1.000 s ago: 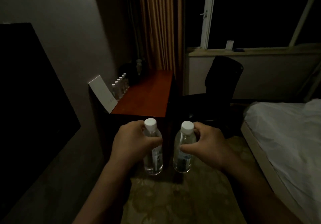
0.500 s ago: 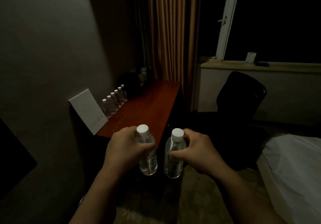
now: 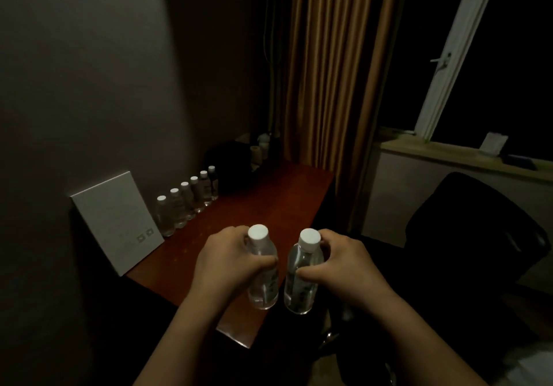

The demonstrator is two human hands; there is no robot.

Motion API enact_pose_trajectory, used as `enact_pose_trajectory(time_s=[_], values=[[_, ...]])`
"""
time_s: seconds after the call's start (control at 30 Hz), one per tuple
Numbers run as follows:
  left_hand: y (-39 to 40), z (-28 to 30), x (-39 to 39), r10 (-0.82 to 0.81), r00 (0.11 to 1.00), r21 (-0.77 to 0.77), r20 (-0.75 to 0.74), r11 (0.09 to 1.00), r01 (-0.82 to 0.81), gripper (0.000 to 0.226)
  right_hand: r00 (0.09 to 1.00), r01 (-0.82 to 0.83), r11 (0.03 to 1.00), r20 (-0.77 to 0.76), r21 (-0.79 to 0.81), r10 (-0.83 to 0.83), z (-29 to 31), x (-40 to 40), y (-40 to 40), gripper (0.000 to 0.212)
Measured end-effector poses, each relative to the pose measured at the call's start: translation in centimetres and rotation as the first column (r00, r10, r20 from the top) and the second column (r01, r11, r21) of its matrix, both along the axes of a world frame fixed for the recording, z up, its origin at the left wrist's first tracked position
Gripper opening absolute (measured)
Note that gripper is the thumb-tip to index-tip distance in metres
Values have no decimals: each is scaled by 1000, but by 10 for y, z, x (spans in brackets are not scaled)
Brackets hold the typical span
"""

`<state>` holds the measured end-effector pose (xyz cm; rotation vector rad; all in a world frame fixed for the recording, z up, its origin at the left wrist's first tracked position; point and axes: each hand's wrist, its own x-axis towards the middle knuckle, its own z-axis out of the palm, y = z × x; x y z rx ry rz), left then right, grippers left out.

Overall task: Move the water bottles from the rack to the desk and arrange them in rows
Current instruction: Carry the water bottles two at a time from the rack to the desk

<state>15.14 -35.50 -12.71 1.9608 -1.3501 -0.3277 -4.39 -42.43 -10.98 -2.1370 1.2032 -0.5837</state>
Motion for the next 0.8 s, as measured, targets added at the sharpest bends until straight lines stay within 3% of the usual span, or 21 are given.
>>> enact_pose_trajectory(time_s=[0.43,0.8], values=[[-149,-4,80,301,953,32,37,953,-302,39,959,-279,960,-44,13,279,-18,117,-215,59],[-298,-37,180,644,763,117,59,754,-646,39,786,-613,784,-18,99,617,-51,280,-404,51]])
